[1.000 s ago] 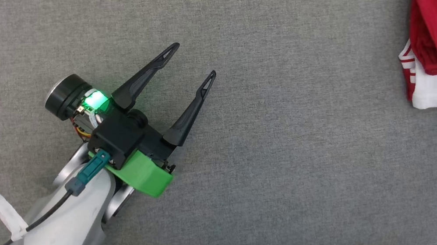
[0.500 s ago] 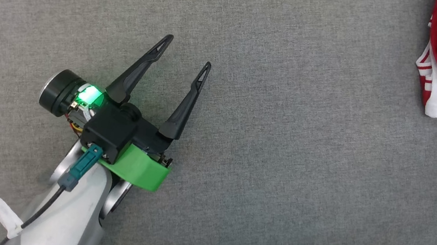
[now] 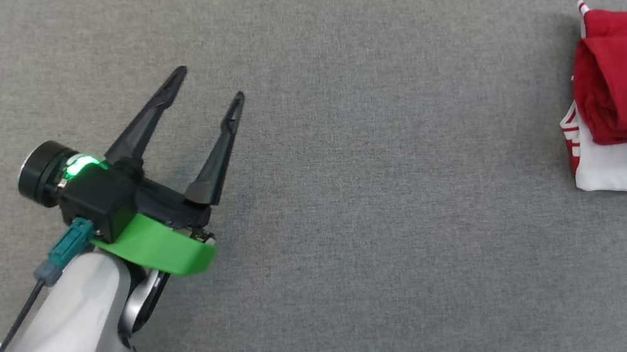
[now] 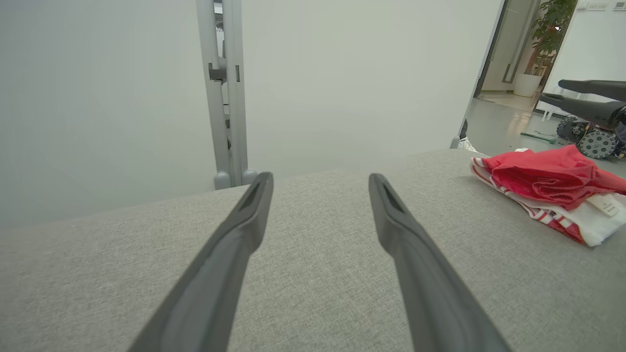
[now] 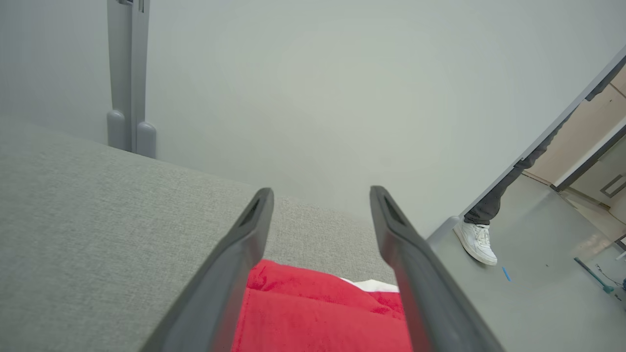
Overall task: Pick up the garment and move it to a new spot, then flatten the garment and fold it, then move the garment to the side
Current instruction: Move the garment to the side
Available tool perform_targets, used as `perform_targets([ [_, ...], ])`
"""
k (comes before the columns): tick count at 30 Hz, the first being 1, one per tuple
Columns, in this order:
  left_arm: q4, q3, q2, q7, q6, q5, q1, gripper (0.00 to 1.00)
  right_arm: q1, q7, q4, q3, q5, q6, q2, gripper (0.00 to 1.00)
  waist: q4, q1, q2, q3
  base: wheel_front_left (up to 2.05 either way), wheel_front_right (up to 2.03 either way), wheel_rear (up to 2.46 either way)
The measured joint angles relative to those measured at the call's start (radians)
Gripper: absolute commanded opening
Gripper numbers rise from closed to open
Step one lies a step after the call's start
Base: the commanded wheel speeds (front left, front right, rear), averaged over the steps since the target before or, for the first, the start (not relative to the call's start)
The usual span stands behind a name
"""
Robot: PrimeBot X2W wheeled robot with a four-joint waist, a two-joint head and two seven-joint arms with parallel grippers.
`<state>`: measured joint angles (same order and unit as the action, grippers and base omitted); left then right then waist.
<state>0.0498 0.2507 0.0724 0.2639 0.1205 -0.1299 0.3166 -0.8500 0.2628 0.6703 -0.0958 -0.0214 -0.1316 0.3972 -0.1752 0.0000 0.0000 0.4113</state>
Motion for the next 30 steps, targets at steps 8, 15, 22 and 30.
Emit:
perform_targets([
  [8,-0.008,-0.086,-0.019,0.000,-0.013,-0.026,-0.085,1.00,0.209,0.000,-0.186,-0.023,-0.123,0.000,-0.161,1.00,0.045,0.0000,0.0000,-0.130,0.00,0.00,0.00],
  [15,-0.003,-0.110,-0.021,0.000,-0.027,-0.034,-0.168,1.00,0.414,0.000,-0.297,-0.023,-0.160,0.000,-0.277,1.00,0.098,-0.0001,0.0000,-0.226,0.00,0.00,0.00],
  [22,0.017,-0.100,-0.022,0.000,-0.060,-0.058,-0.237,1.00,0.572,0.000,-0.467,0.008,-0.112,0.000,-0.333,1.00,0.147,-0.0001,-0.0001,-0.291,0.00,0.00,0.00],
  [30,0.048,-0.093,-0.022,0.000,-0.087,-0.059,-0.290,1.00,0.714,0.000,-0.574,0.030,-0.137,0.000,-0.347,1.00,0.170,-0.0001,0.0000,-0.346,0.00,0.00,0.00],
])
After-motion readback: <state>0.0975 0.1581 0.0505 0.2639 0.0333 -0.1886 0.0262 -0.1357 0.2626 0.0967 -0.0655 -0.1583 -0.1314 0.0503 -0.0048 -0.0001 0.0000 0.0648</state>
